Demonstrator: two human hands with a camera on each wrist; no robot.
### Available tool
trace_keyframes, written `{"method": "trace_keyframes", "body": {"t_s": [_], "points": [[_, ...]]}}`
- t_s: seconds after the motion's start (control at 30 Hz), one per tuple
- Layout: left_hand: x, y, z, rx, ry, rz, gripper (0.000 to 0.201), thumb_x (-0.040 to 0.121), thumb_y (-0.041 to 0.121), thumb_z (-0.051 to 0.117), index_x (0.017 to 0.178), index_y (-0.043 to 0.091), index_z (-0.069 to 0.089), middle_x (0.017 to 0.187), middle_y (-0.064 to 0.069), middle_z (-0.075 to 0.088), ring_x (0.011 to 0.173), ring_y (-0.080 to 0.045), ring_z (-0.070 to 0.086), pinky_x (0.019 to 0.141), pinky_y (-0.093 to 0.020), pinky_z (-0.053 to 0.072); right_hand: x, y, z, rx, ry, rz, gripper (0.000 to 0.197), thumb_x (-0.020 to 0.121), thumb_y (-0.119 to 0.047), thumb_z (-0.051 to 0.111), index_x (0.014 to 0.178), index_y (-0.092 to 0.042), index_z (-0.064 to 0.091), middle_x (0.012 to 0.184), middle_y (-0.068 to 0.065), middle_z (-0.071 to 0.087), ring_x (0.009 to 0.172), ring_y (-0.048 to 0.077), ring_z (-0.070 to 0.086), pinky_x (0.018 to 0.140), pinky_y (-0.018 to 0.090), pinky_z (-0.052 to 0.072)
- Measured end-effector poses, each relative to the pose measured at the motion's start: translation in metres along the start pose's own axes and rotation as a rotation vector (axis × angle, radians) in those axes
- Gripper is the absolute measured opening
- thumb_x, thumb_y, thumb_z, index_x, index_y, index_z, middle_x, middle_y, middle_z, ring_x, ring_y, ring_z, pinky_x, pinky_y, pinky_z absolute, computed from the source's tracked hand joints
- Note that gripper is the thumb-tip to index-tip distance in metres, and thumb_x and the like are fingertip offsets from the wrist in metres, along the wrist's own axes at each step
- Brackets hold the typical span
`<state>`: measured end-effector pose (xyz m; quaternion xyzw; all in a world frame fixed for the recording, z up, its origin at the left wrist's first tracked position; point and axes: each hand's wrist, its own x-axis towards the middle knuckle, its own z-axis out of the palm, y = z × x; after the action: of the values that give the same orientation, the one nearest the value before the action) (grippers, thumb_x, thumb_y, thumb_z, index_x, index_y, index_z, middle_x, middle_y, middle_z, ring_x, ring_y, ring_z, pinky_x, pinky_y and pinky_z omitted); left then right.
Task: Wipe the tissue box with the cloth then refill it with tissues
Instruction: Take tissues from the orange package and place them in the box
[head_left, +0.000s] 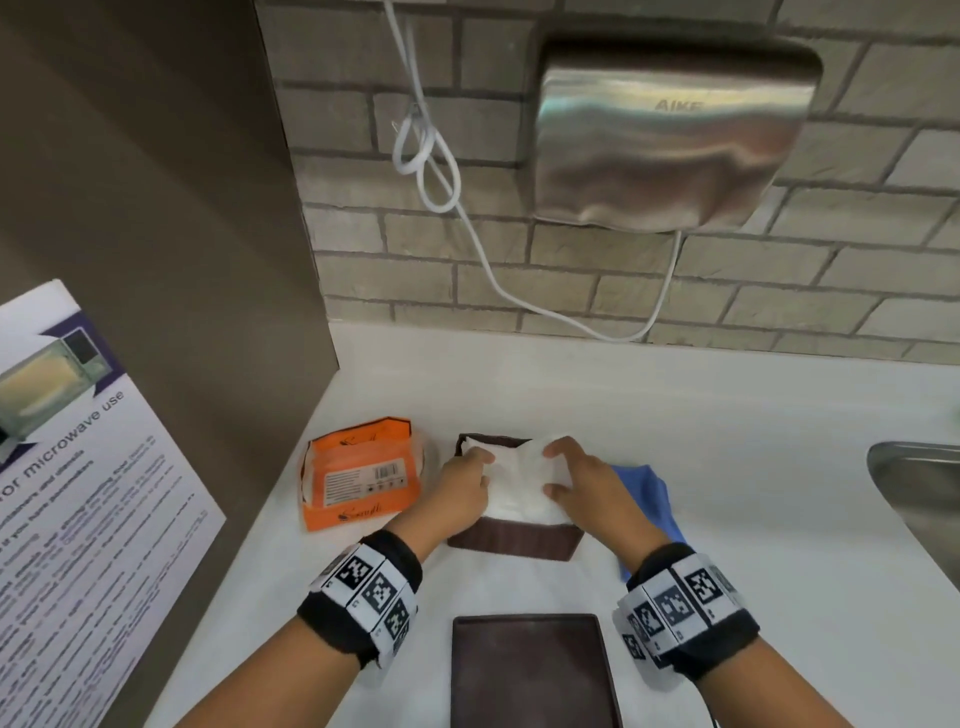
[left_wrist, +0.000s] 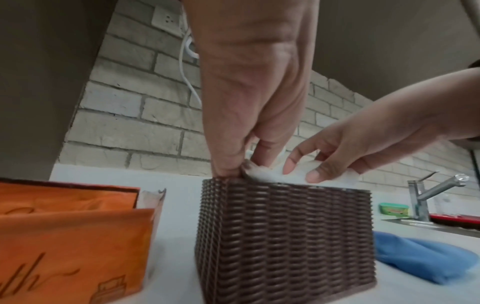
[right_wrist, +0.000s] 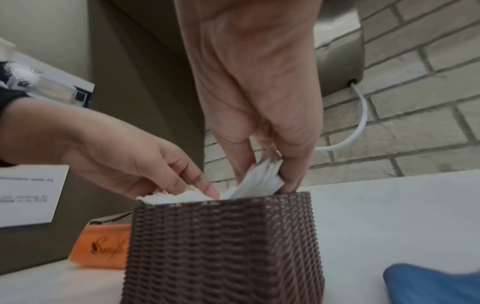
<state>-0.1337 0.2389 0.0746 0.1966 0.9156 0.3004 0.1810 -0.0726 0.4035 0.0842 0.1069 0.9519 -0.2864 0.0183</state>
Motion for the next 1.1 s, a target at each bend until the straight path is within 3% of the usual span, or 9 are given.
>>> {"method": "trace_keyframes", "body": {"t_s": [0.17,0.27,0.43,0.57,0.63,0.73,0.9,1.03,1.1], "points": [[-0.001,0.005,0.011,0.122,0.066,-0.074,0.05,0.097,0.0,0.04,0.146,0.006,0.029,0.12,-0.014,0.057,0.107,-0.025,0.06,0.083,-0.026,0.047,0.007,-0.01,-0.001,-0.205,-0.067,-0.021,0.04,0.093,-0.009,0.053,0.129,-0.006,0.036,0.089,0.011,0.052,0.078,0.024,0.051,0.068,0.03,0.039],[-0.005,0.014,0.015,0.317,0.099,-0.094,0.054,0.095,-0.003,0.042,0.146,-0.002,0.023,0.128,-0.017,0.053,0.114,-0.026,0.056,0.092,-0.026,0.045,0.011,-0.018,0.002,-0.406,-0.098,0.006,0.046,0.093,-0.008,0.053,0.133,0.0,0.03,0.115,0.018,0.06,0.102,0.03,0.06,0.082,0.033,0.045],[-0.013,0.019,0.023,0.425,0.09,-0.102,0.057,0.093,-0.004,0.048,0.144,-0.007,0.022,0.14,-0.021,0.041,0.127,-0.029,0.046,0.106,-0.03,0.039,0.007,-0.025,0.017,-0.818,-0.168,-0.038,0.055,0.094,-0.009,0.046,0.139,0.01,0.023,0.14,0.028,0.036,0.125,0.034,0.044,0.102,0.034,0.039],[-0.022,0.017,0.022,0.317,0.103,-0.045,0.041,0.091,-0.008,0.045,0.131,-0.006,0.036,0.137,-0.023,0.038,0.119,-0.035,0.05,0.095,-0.037,0.045,0.005,-0.025,0.014,-0.831,-0.089,-0.021,0.04,0.084,-0.021,0.063,0.121,-0.011,0.052,0.132,0.015,0.038,0.118,0.031,0.04,0.093,0.034,0.039],[-0.021,0.018,0.02,0.379,0.15,-0.025,0.046,0.09,-0.007,0.048,0.134,-0.005,0.037,0.145,-0.024,0.032,0.128,-0.034,0.043,0.103,-0.035,0.041,0.009,-0.018,0.01,-0.841,-0.075,-0.114,0.037,0.084,-0.027,0.065,0.117,-0.012,0.056,0.129,0.011,0.04,0.117,0.03,0.039,0.095,0.036,0.035],[-0.01,0.018,0.016,0.484,0.142,0.076,0.066,0.087,-0.006,0.057,0.146,-0.001,0.029,0.157,-0.019,0.017,0.14,-0.028,0.033,0.115,-0.031,0.031,0.015,-0.01,-0.001,-0.761,-0.118,-0.201,0.041,0.086,-0.028,0.063,0.124,-0.015,0.054,0.121,0.011,0.048,0.113,0.029,0.045,0.092,0.036,0.036],[0.005,0.009,0.005,0.477,-0.11,0.154,0.049,0.094,-0.004,0.045,0.142,0.003,0.038,0.142,-0.019,0.042,0.127,-0.032,0.047,0.106,-0.039,0.042,0.019,-0.007,-0.012,-0.567,-0.255,-0.175,0.063,0.085,-0.012,0.066,0.141,-0.018,0.038,0.125,0.013,0.043,0.105,0.031,0.057,0.091,0.038,0.049],[0.01,0.006,0.005,0.538,-0.153,0.147,0.057,0.093,-0.003,0.048,0.147,0.004,0.031,0.149,-0.022,0.036,0.133,-0.036,0.042,0.109,-0.038,0.038,0.015,-0.008,-0.006,-0.512,-0.21,-0.168,0.053,0.088,-0.004,0.058,0.138,-0.009,0.041,0.127,0.02,0.046,0.103,0.033,0.059,0.08,0.038,0.049],[0.011,0.007,0.007,0.564,-0.166,0.135,0.06,0.093,-0.003,0.049,0.149,0.005,0.029,0.152,-0.022,0.033,0.135,-0.036,0.04,0.11,-0.037,0.036,0.014,-0.008,0.001,-0.512,-0.194,-0.173,0.048,0.09,-0.001,0.053,0.137,-0.005,0.042,0.127,0.023,0.047,0.109,0.036,0.055,0.086,0.043,0.047]]}}
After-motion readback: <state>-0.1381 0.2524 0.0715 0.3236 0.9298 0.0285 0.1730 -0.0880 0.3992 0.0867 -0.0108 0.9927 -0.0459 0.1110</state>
